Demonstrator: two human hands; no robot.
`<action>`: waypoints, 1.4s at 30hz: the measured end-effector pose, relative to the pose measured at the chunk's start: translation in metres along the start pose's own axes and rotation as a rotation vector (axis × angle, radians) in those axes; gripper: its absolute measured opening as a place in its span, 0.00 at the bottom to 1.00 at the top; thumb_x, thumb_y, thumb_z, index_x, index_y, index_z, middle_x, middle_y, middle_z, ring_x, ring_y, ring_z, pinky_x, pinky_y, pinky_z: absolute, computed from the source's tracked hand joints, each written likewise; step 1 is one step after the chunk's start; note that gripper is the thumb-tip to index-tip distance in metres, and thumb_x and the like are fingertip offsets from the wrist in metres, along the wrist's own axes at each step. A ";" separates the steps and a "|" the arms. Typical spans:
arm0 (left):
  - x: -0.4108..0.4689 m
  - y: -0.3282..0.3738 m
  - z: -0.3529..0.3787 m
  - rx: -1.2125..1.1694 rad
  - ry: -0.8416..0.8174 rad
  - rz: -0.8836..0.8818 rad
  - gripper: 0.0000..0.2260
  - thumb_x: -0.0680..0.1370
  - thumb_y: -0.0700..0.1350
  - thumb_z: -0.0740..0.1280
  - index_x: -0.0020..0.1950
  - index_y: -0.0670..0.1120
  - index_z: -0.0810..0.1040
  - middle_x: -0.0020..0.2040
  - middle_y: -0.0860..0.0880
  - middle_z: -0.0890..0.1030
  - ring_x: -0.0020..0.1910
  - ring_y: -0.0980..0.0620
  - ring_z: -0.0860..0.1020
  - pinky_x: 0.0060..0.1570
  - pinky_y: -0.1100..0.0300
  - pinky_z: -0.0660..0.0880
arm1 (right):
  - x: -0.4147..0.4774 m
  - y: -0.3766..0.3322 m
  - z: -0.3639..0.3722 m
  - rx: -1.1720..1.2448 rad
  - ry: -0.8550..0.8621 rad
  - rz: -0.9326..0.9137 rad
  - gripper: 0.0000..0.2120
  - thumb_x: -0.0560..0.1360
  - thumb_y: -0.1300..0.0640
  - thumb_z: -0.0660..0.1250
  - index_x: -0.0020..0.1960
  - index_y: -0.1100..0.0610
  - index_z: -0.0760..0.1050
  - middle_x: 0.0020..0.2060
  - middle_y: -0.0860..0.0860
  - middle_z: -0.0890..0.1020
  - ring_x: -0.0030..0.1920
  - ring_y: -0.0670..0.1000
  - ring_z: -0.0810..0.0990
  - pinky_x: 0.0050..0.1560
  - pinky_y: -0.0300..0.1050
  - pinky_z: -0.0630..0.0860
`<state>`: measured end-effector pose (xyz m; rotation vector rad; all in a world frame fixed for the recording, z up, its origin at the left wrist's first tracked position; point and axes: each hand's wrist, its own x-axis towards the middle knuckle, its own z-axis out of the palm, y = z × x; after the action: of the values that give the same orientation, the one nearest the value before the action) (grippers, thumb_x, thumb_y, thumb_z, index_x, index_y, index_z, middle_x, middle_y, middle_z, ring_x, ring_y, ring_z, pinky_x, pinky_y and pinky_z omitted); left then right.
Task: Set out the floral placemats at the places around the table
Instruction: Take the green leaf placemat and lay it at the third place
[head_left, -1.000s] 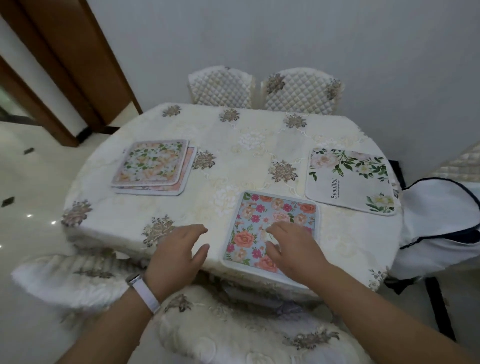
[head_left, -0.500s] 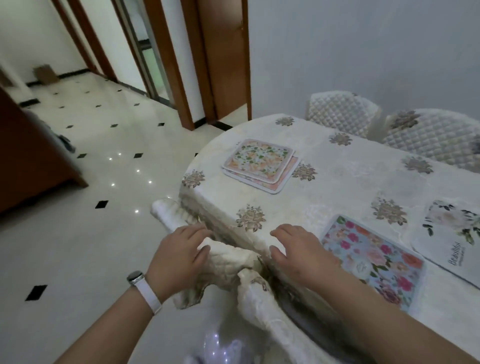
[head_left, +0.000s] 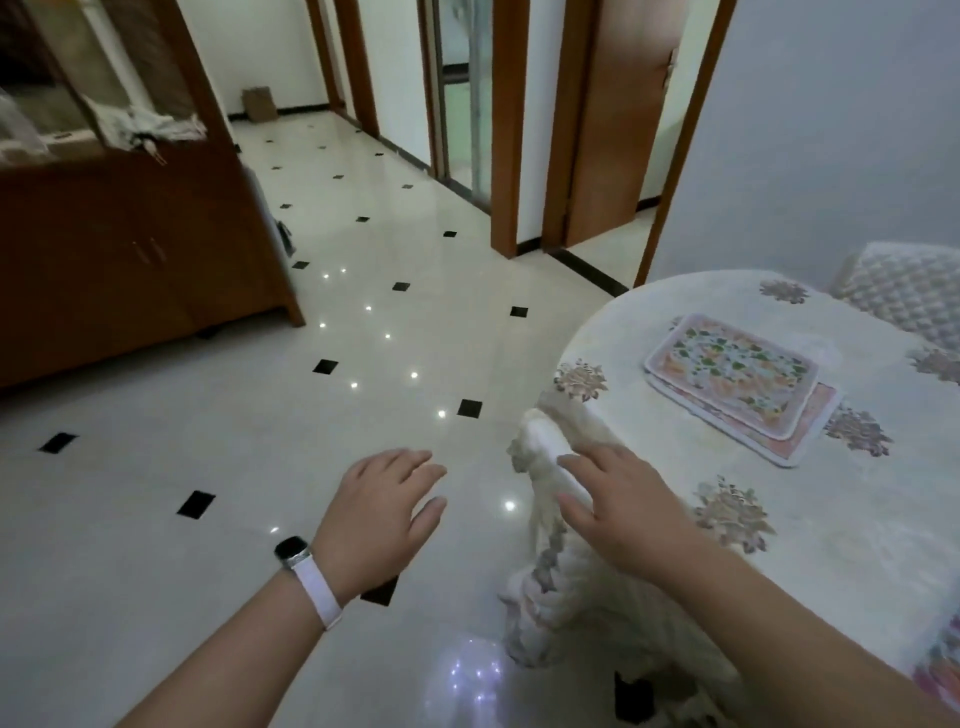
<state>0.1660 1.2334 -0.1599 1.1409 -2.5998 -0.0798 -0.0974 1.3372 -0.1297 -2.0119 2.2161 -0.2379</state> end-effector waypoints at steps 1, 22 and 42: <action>-0.001 -0.020 -0.005 0.007 0.006 -0.008 0.18 0.77 0.55 0.58 0.58 0.51 0.81 0.59 0.51 0.82 0.59 0.48 0.78 0.58 0.55 0.67 | 0.016 -0.015 0.000 -0.001 0.020 -0.018 0.23 0.77 0.42 0.57 0.69 0.50 0.72 0.70 0.51 0.73 0.69 0.54 0.71 0.66 0.51 0.70; 0.091 -0.230 0.015 0.069 -0.094 -0.019 0.17 0.79 0.56 0.57 0.61 0.51 0.79 0.62 0.50 0.80 0.62 0.47 0.76 0.62 0.49 0.70 | 0.269 -0.120 0.049 0.023 -0.044 -0.113 0.24 0.77 0.42 0.57 0.68 0.52 0.73 0.68 0.50 0.75 0.68 0.55 0.72 0.66 0.52 0.69; 0.382 -0.394 0.034 -0.059 -0.056 -0.010 0.18 0.79 0.56 0.56 0.61 0.51 0.79 0.62 0.50 0.80 0.62 0.47 0.76 0.59 0.49 0.72 | 0.553 -0.076 0.022 0.039 0.012 0.074 0.21 0.78 0.44 0.58 0.67 0.52 0.74 0.64 0.49 0.77 0.65 0.53 0.73 0.65 0.51 0.68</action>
<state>0.1916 0.6842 -0.1642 1.1466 -2.6227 -0.1918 -0.0726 0.7793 -0.1339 -1.9101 2.2691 -0.2826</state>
